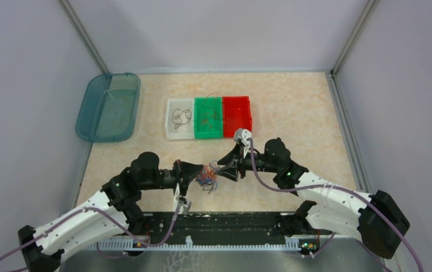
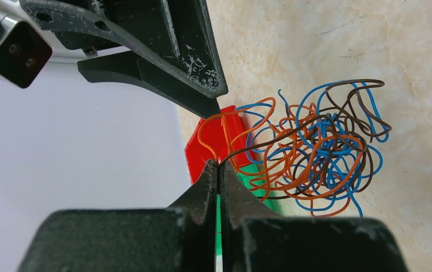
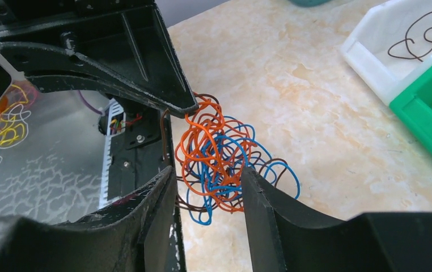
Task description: Untangle the cables
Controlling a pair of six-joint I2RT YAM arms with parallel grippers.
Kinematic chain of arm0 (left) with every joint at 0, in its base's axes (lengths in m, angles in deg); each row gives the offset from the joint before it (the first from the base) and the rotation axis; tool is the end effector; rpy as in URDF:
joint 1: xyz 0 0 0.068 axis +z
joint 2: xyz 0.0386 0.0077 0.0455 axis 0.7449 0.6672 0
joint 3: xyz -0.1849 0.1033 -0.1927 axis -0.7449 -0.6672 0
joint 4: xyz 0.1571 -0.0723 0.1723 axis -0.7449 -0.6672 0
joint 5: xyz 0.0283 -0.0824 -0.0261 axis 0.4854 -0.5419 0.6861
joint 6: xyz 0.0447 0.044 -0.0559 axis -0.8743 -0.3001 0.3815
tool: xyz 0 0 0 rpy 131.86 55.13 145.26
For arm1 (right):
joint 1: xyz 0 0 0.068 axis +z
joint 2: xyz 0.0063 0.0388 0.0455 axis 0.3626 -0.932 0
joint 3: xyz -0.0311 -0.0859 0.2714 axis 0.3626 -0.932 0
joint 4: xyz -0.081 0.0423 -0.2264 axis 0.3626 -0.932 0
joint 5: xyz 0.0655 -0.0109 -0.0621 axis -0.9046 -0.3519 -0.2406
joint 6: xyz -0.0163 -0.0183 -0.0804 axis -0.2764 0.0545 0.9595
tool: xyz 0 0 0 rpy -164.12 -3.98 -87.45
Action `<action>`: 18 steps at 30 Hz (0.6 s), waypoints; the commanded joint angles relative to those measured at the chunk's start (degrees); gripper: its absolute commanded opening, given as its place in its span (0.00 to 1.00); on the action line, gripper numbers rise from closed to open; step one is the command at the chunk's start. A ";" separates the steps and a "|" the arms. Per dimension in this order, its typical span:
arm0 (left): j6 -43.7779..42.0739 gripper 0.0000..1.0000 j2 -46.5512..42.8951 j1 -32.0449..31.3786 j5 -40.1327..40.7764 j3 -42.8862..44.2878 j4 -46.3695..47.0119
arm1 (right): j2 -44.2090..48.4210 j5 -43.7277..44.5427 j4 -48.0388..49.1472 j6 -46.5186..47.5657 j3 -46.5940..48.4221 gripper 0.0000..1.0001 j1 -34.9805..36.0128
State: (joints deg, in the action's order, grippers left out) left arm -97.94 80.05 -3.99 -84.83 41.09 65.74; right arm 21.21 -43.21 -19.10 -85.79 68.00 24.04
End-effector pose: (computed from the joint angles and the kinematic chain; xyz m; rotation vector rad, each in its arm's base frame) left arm 0.0716 -0.1456 0.2641 1.8335 0.4206 -0.0707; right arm 0.1288 0.1894 0.2674 -0.9607 1.5464 1.2440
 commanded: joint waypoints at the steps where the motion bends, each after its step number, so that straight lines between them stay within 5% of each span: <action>1: -3.87 0.00 -1.26 -0.14 -2.91 -1.01 0.57 | -2.05 -4.17 6.03 -0.10 3.84 0.46 -0.12; 8: -4.47 0.00 -1.91 -0.15 -2.56 -1.12 1.24 | -6.06 -4.85 10.24 -1.92 3.73 0.39 -0.08; 18: -4.89 0.02 -2.82 -0.07 -2.38 -2.08 0.71 | -8.20 -3.32 18.73 -7.61 3.11 0.00 -0.12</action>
State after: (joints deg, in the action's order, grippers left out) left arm -101.91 77.71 -3.99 -85.46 39.85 65.80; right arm 12.33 -46.27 -8.72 -90.29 68.94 24.04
